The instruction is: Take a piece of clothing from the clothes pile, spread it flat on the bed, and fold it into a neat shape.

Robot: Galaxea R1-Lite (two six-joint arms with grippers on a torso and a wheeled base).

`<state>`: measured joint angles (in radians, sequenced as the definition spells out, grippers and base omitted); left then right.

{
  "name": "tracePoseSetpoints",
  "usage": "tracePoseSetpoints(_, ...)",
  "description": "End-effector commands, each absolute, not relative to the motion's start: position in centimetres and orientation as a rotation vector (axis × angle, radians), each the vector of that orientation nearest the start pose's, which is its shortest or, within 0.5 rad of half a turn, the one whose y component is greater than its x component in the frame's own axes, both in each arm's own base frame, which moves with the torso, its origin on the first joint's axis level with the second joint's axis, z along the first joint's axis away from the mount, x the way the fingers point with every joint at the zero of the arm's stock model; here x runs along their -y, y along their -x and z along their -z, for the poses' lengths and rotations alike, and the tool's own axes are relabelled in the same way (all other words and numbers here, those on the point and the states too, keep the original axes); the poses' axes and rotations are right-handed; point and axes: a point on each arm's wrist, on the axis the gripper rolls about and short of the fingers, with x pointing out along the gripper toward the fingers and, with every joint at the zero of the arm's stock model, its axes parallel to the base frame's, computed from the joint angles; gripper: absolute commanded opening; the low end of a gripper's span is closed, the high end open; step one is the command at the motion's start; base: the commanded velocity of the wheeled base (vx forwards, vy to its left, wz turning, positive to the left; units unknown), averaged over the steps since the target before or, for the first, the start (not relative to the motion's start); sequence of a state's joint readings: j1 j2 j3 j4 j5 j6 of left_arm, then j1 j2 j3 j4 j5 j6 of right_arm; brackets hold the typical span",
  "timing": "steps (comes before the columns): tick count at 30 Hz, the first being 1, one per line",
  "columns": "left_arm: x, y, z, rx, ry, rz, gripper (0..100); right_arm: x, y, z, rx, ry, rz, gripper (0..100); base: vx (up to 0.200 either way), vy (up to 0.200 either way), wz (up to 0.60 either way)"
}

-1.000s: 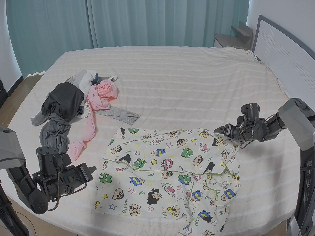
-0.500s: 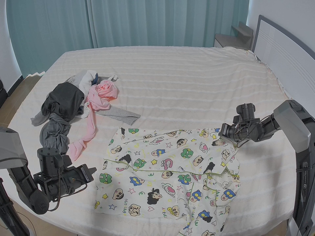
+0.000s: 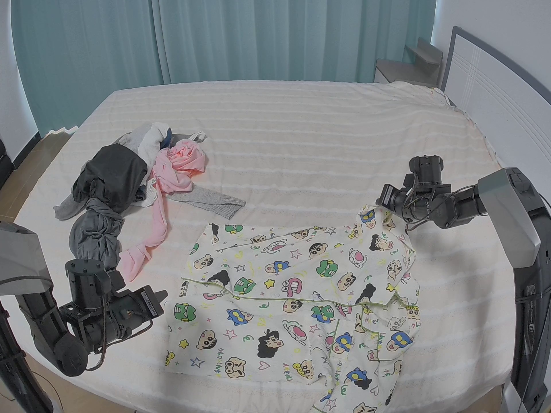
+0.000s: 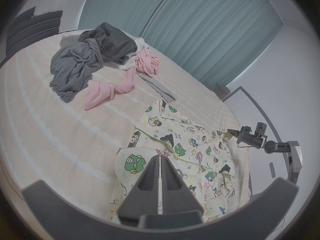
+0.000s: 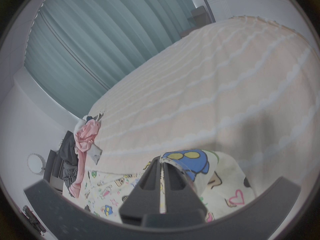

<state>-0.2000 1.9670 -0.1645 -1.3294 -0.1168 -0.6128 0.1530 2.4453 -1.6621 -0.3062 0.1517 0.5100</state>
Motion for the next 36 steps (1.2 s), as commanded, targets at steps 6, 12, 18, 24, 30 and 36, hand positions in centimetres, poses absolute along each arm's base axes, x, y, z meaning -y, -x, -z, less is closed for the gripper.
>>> tracePoseSetpoints(6, 5.0, -23.6, -3.4, -0.540, 0.574, 0.150, 0, -8.1, -51.8, -7.9, -0.466, -0.495, -0.133, 0, 0.000, 0.000, 0.00)
tracePoseSetpoints(12, 5.0, -23.5, -3.1, -0.512, 0.577, 0.160, 0, -8.2, -52.6, -7.2, -0.457, -0.490, -0.102, 0, 0.000, 0.000, 0.00)
tracePoseSetpoints(18, 5.0, -23.6, -2.8, -0.500, 0.578, 0.164, 0, -8.1, -53.2, -7.4, -0.421, -0.493, -0.101, 100, 0.000, 0.000, 0.00)
tracePoseSetpoints(24, 5.0, -23.6, -2.7, -0.502, 0.578, 0.163, 0, -8.0, -53.2, -8.1, -0.395, -0.502, -0.102, 100, 0.000, 0.000, 0.00)
tracePoseSetpoints(30, 5.0, -23.6, -2.7, -0.503, 0.578, 0.163, 0, -7.8, -53.3, -9.6, -0.317, -0.531, -0.118, 100, 0.000, 0.000, 0.00)
tracePoseSetpoints(36, 5.0, -23.6, -2.7, -0.503, 0.578, 0.161, 0, -7.6, -52.3, -10.2, -0.349, -0.556, -0.106, 100, 0.000, 0.000, 0.00)
